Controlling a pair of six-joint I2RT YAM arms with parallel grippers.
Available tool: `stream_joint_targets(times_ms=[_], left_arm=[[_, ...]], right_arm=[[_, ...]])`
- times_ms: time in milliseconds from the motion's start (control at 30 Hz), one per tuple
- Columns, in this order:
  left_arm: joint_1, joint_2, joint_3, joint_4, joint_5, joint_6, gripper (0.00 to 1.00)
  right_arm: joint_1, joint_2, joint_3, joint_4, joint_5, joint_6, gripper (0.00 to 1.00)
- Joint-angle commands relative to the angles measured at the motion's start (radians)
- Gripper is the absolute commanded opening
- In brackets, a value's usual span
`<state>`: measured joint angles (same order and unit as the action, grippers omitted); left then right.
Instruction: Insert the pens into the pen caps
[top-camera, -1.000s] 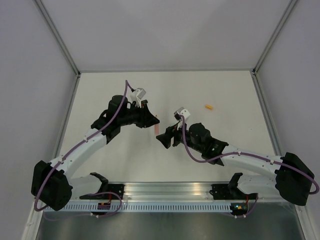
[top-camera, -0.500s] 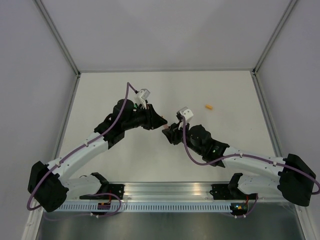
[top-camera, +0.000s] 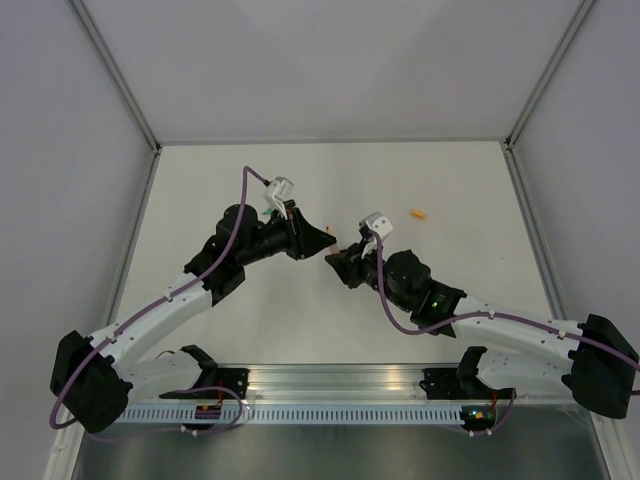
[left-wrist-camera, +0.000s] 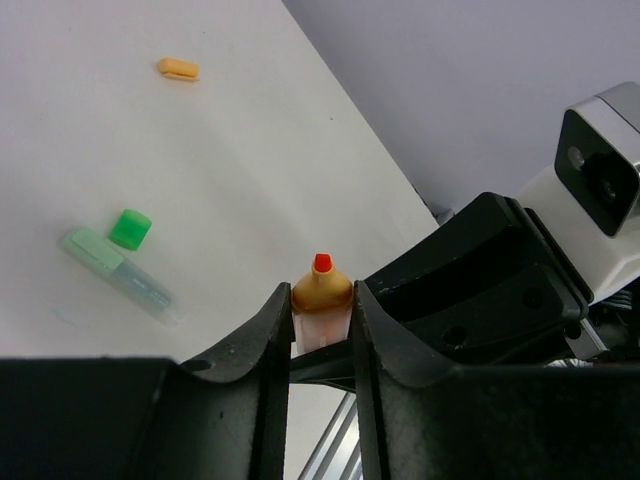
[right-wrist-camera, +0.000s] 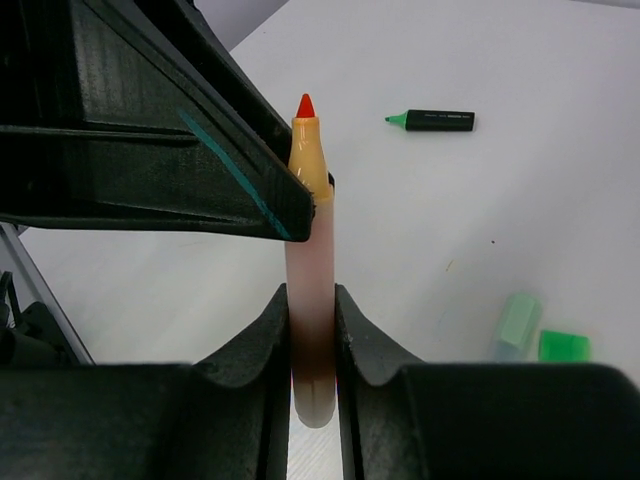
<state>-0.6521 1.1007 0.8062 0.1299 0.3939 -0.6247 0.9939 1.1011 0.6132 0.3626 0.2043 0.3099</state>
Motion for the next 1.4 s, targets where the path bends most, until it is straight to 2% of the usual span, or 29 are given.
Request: stream_joint_targets(times_ms=[0,100,133,200,333,400,533,633,733,900,1167,1367], left_arm=[[-0.006,-0.033,0.002,0.105,0.095,0.009,0.35],[-0.006,-0.056,-0.002,0.114,0.099,0.031,0.52],[-0.004,-0.062,0.005,0.111,0.076,0.037,0.59],[-0.004,-0.078,0.025,0.042,0.025,0.048,0.72],[-0.004,-0.087,0.091,-0.114,-0.117,0.053,0.9],[-0.004,-0.07,0.094,-0.172,-0.087,0.03,0.97],[-0.004,0.004,0.032,-0.172,-0.008,0.025,0.97],[-0.004,0.034,-0.091,-0.023,0.06,-0.003,0.97],[-0.003,0.062,-0.172,0.06,0.079,0.005,0.97],[-0.004,0.132,-0.21,0.077,0.091,0.098,0.97],[-0.004,0.188,-0.242,0.192,0.181,0.03,0.96],[-0.004,0.16,-0.259,0.206,0.197,0.014,0.96]], right_arm=[[-0.008,0.003,0.06,-0.092,0.108,0.005,0.0],[-0.055,0.017,0.106,-0.215,0.167,0.034,0.0],[-0.113,0.019,0.111,-0.237,0.162,0.063,0.0],[-0.165,0.02,0.112,-0.272,0.161,0.07,0.0],[-0.288,0.039,0.137,-0.278,0.162,0.049,0.0],[-0.334,0.086,0.186,-0.283,0.187,0.015,0.0],[-0.484,0.212,0.307,-0.304,0.213,-0.029,0.0],[-0.537,0.365,0.443,-0.359,0.257,-0.106,0.0],[-0.598,0.474,0.569,-0.427,0.257,-0.189,0.0],[-0.716,0.604,0.717,-0.485,0.172,-0.242,0.0],[-0.793,0.864,0.948,-0.629,0.084,-0.27,0.0],[-0.818,0.944,0.974,-0.616,0.038,-0.298,0.0]])
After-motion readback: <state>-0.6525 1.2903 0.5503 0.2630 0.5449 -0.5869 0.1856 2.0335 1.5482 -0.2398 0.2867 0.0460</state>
